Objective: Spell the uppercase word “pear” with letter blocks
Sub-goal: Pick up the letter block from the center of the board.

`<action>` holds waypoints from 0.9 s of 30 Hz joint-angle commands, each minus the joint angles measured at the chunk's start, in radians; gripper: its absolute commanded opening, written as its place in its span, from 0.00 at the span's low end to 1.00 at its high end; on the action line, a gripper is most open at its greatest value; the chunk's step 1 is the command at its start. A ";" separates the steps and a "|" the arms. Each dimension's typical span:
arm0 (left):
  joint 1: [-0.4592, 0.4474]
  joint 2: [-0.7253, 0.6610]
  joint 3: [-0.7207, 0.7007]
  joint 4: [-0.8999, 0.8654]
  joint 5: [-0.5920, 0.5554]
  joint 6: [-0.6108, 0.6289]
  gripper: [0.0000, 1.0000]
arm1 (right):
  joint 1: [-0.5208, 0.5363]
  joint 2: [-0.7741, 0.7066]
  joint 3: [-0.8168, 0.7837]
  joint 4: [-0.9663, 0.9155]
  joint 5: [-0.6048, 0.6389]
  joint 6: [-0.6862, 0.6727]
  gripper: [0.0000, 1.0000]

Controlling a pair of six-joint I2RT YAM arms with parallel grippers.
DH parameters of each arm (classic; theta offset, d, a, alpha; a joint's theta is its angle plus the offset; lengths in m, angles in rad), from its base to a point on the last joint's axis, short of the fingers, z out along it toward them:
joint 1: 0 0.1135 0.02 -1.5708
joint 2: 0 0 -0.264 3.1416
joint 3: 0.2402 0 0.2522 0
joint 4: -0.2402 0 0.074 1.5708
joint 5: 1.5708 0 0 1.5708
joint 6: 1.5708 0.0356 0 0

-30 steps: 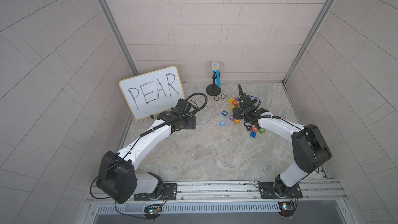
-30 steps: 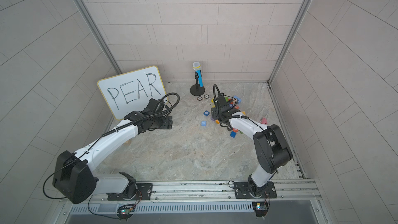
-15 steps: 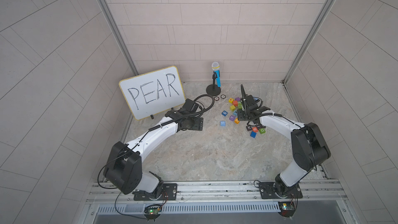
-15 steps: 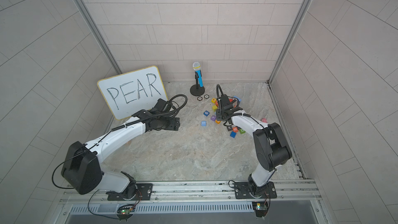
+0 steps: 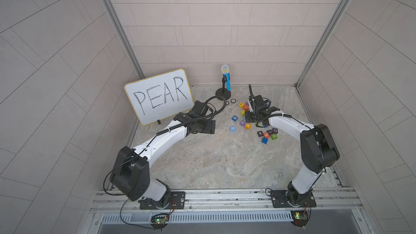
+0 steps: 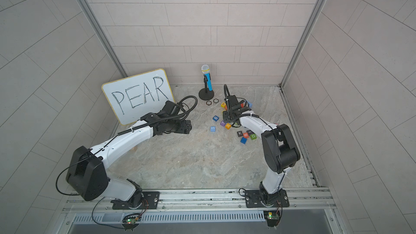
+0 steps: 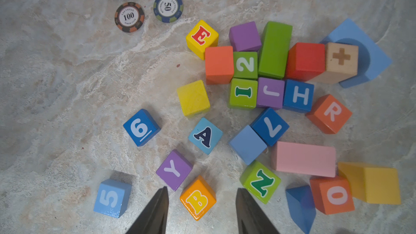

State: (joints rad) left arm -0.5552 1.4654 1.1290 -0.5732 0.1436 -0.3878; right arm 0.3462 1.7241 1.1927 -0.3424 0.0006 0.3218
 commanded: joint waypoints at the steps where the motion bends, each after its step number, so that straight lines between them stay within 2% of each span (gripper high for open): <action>1: -0.002 0.015 0.034 -0.009 0.010 0.021 0.85 | -0.015 0.009 0.012 -0.027 0.022 -0.008 0.52; 12: -0.002 0.073 0.090 0.007 0.061 0.008 0.85 | -0.060 0.014 0.030 -0.029 0.045 0.011 0.46; 24: -0.003 0.101 0.135 0.006 0.094 0.005 0.84 | -0.096 -0.023 0.024 -0.023 0.064 0.032 0.46; 27: -0.004 0.101 0.134 0.007 0.102 0.004 0.84 | -0.098 -0.037 0.027 -0.023 0.031 0.044 0.46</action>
State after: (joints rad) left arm -0.5568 1.5623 1.2415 -0.5621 0.2337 -0.3847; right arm 0.2531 1.7237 1.2114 -0.3527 0.0372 0.3447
